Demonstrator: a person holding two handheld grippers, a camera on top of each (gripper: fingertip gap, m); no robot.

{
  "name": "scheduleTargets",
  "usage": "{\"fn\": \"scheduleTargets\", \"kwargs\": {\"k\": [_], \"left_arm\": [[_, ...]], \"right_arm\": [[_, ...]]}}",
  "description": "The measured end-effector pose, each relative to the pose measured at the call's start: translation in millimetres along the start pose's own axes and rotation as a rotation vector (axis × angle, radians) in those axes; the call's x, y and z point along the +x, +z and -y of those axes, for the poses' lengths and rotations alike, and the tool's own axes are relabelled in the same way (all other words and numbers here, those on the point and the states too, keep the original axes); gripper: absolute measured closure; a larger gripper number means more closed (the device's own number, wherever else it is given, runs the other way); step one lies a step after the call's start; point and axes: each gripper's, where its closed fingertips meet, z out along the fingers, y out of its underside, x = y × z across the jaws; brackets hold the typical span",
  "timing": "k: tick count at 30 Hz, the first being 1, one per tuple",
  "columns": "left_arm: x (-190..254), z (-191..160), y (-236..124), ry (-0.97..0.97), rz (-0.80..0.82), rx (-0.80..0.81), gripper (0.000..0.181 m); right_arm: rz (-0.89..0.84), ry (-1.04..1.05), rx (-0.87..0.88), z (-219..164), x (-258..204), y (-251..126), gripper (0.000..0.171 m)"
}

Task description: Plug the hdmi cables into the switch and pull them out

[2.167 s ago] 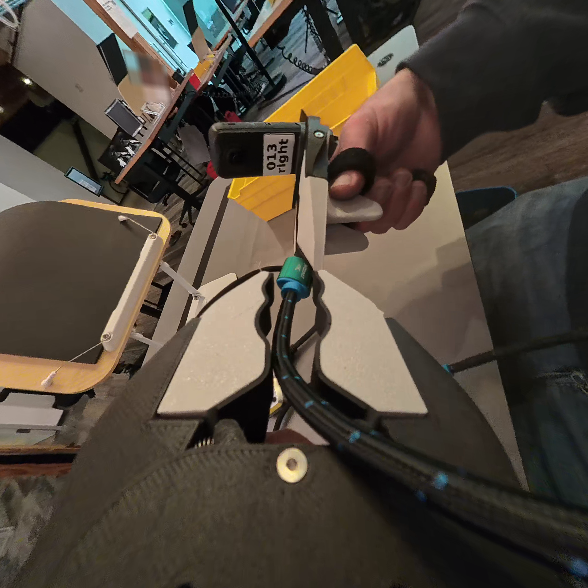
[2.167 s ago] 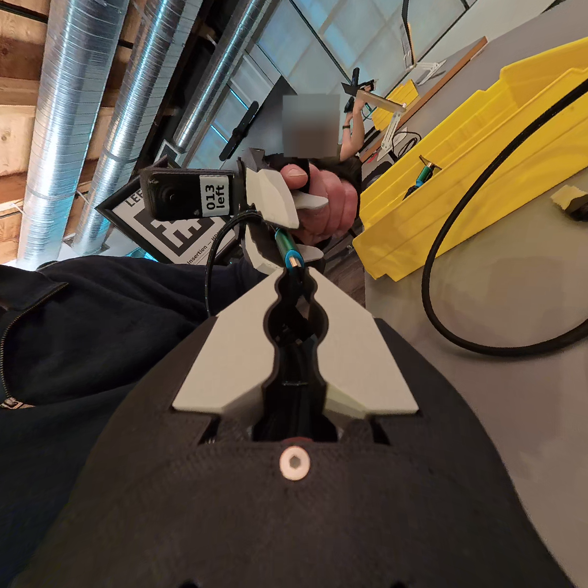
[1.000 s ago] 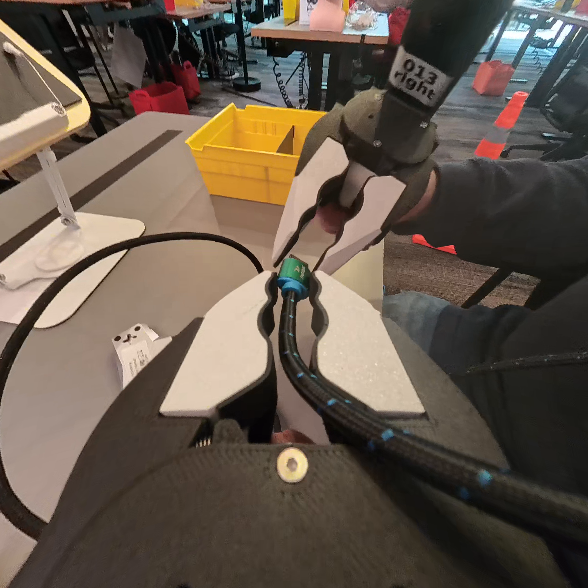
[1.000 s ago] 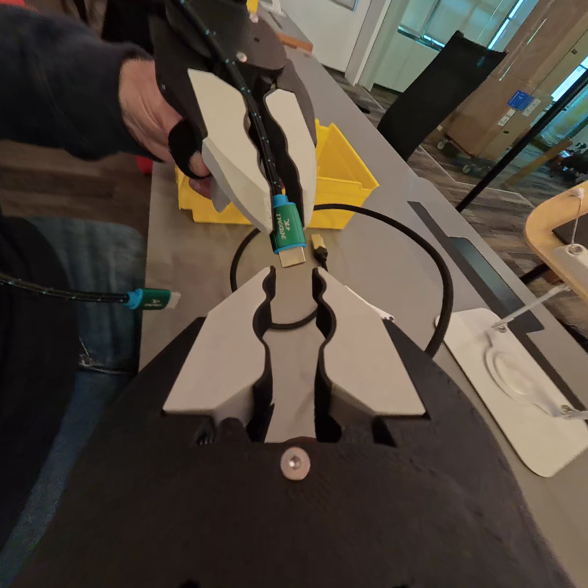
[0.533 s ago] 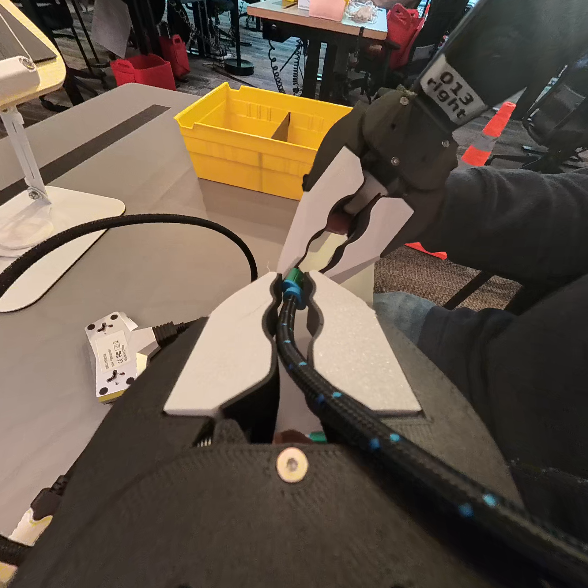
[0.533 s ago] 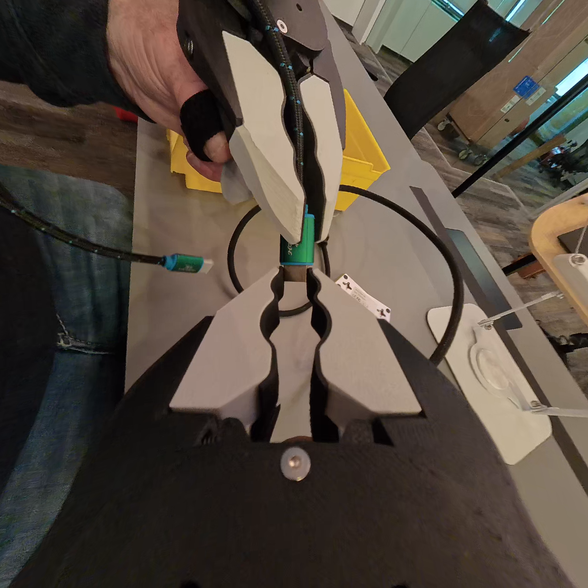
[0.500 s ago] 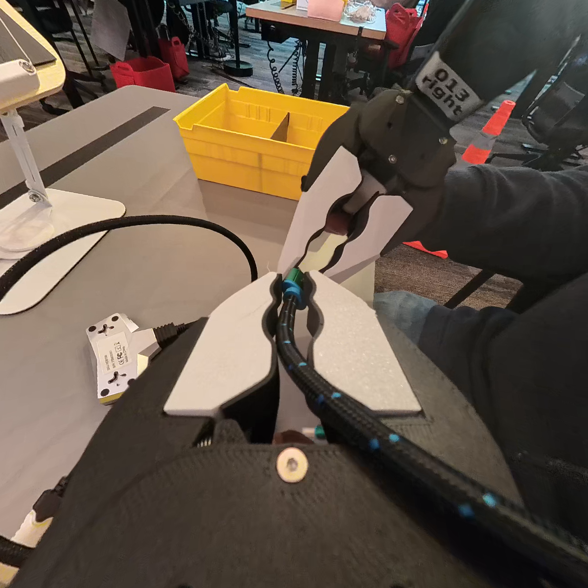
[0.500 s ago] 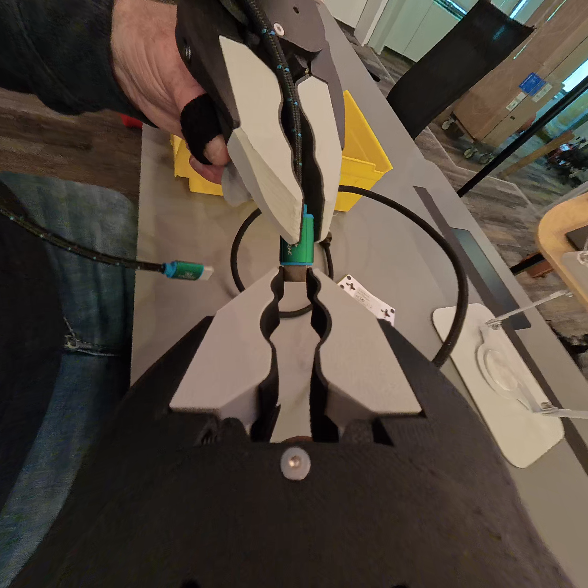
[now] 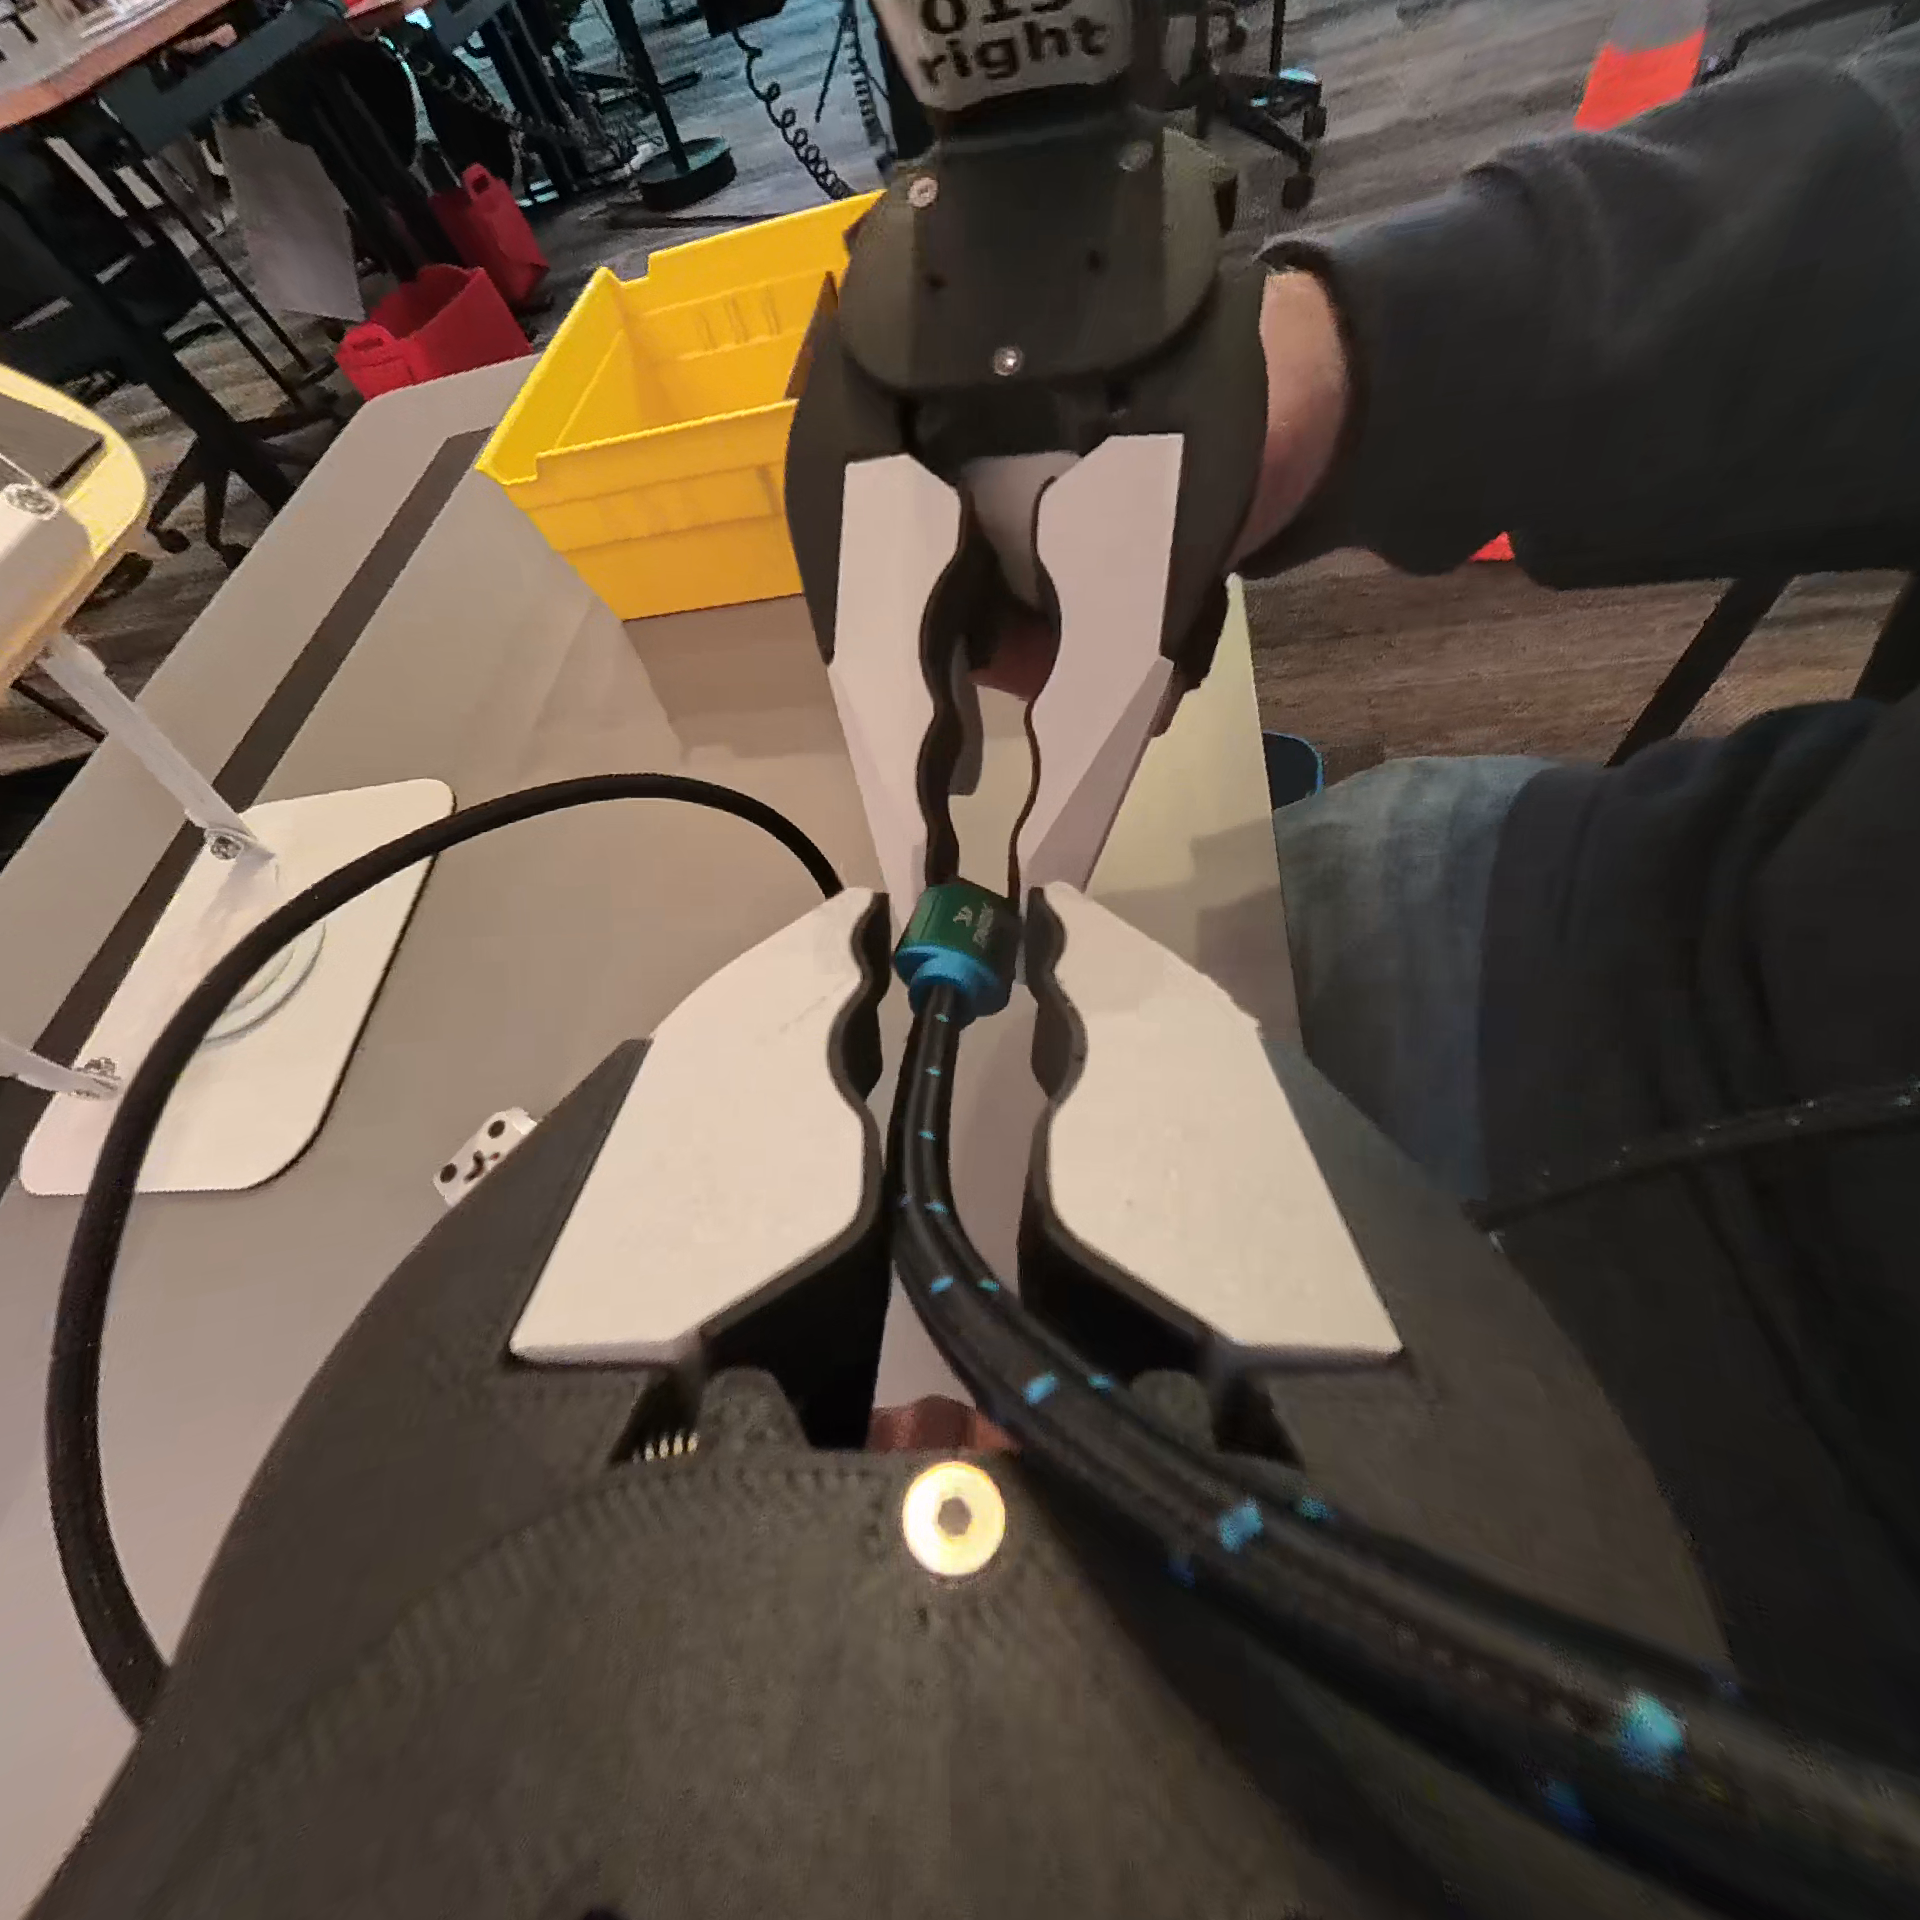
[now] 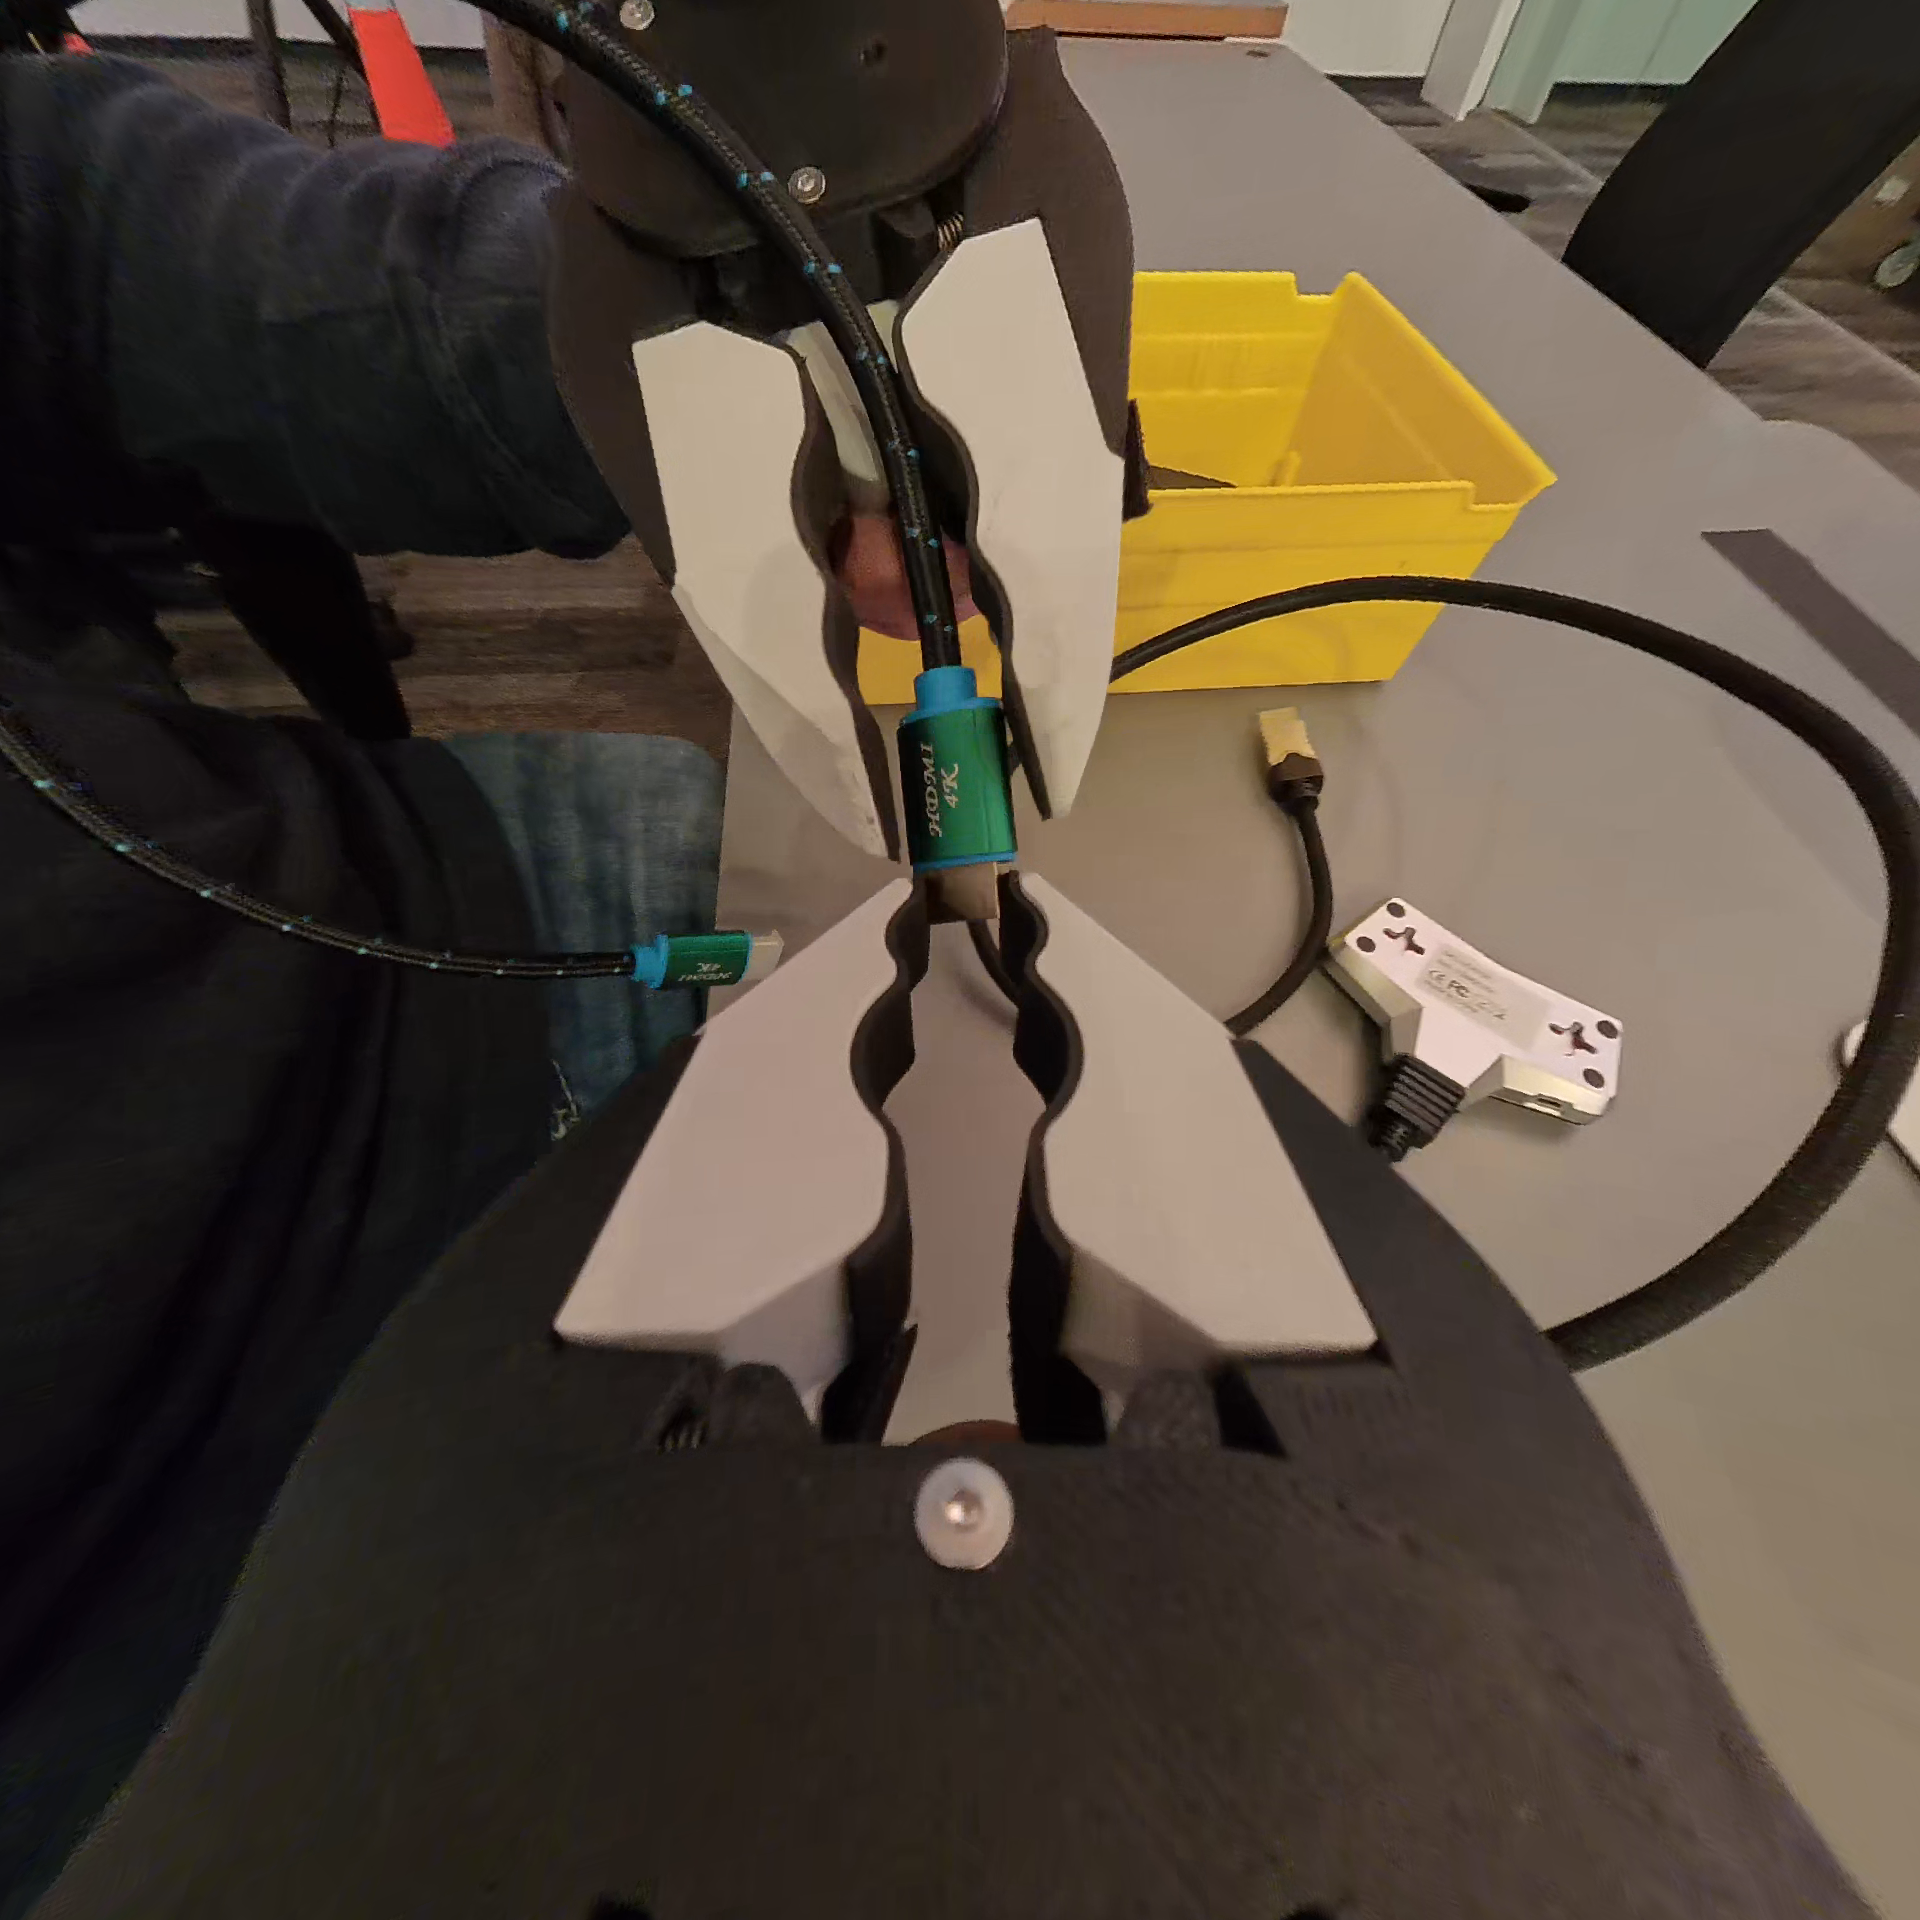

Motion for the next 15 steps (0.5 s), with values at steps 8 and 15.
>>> {"fn": "scheduleTargets", "kwargs": {"k": [8,15], "left_arm": [[4.1,-2.5,0.7,0.011,-0.019,-0.019,0.160],[7.4,-7.1,1.1,0.022,-0.037,-0.057,0.159]], "right_arm": [[0.050,0.036,-0.003,-2.2,-5.0,-0.1,0.160],[0.064,0.034,-0.023,-5.5,-7.3,1.3,0.160]]}}
